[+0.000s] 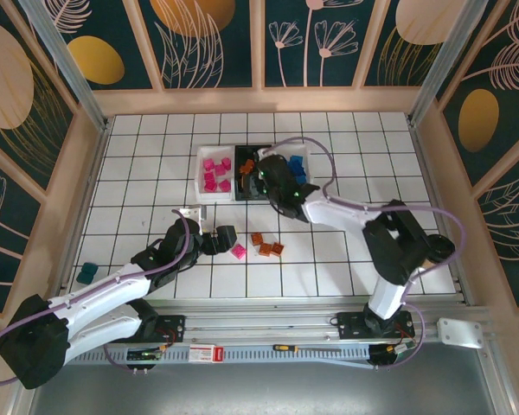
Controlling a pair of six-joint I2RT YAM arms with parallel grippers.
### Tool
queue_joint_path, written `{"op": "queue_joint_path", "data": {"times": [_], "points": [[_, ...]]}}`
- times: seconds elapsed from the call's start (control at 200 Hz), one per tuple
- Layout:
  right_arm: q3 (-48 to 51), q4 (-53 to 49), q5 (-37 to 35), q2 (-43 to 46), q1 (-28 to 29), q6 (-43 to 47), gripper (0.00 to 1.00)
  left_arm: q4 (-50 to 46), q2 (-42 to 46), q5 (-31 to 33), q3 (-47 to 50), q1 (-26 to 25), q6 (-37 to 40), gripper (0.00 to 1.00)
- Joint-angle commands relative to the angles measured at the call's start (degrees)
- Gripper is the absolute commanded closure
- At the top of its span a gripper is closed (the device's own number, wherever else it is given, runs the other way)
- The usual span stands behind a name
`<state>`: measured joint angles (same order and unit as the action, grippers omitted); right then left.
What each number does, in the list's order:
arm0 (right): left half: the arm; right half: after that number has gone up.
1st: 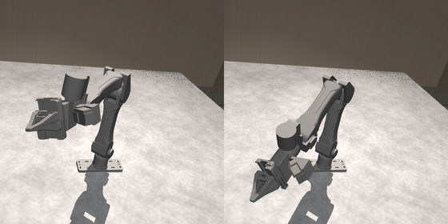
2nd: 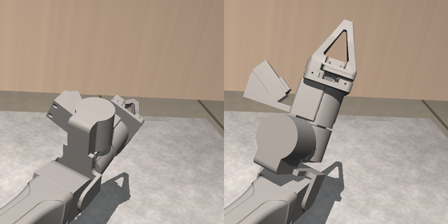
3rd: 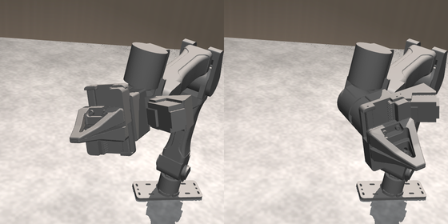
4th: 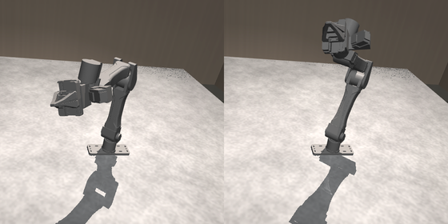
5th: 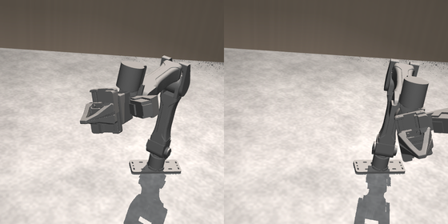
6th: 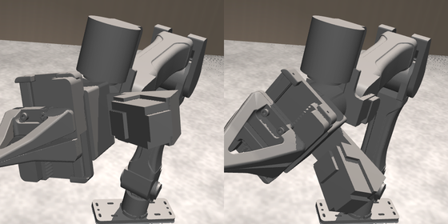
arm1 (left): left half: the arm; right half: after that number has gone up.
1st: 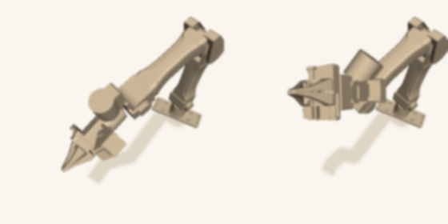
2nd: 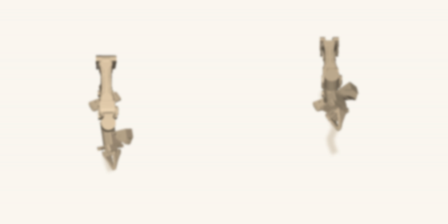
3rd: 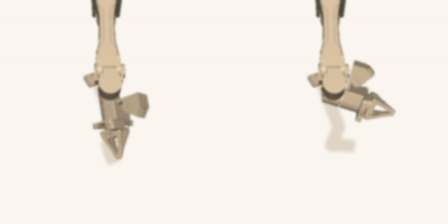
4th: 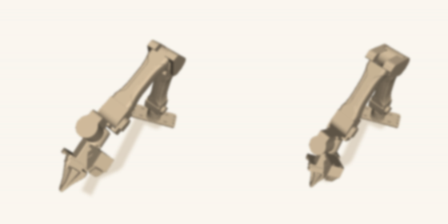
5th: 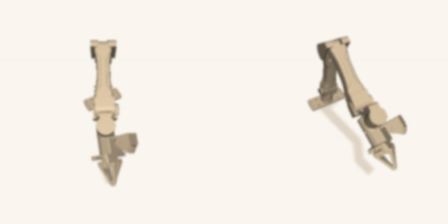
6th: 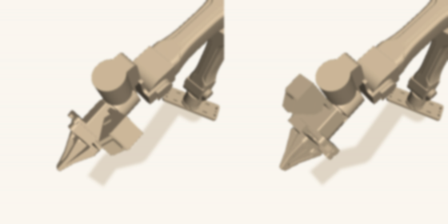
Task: Sort the legos into containers by color
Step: Place the lego in the container.
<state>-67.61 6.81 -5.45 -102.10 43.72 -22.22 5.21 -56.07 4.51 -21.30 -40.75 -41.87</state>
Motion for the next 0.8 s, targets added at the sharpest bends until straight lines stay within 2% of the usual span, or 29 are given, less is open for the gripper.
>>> {"op": "queue_joint_path", "data": {"times": [0.0, 0.175, 0.29, 0.355, 0.45, 0.556, 0.686, 0.796], "points": [[-7.3, -1.0, 2.0, -8.4, -2.5, 3.5, 0.78, -1.8, 0.7, -1.0, -0.8, 0.4, 0.3, 0.01], [-18.6, -3.8, 2.7, -17.8, -4.4, 4.4, 0.74, -3.3, 1.1, -1.5, -1.3, 0.4, 0.7, 0.01], [-21.2, -4.0, 3.5, -19.1, -4.8, 4.4, 0.51, -3.9, 1.2, -1.8, -1.5, 0.3, 1.2, 0.01], [-20.4, -2.8, 4.3, -17.6, -4.7, 4.4, 0.44, -3.9, 0.8, -2.4, -1.9, 0.4, 1.7, 0.01], [-16.8, -1.0, 4.3, -13.4, -4.7, 4.1, 0.41, -4.2, -0.7, -3.5, -3.2, 0.1, 2.8, 0.02], [-10.2, 1.5, 4.3, -6.8, -4.6, 3.2, 0.41, -4.7, -4.1, -2.6, -6.2, -2.7, 4.7, 0.03], [0.8, 4.9, 4.1, 2.5, -4.7, 1.6, 0.41, -5.2, -12.4, 1.0, -11.6, -8.3, 7.2, 0.02], [9.4, 6.1, 2.4, 9.7, -4.8, 0.7, 0.41, -3.4, -19.3, 0.9, -14.7, -10.2, 8.0, 0.04]]}}
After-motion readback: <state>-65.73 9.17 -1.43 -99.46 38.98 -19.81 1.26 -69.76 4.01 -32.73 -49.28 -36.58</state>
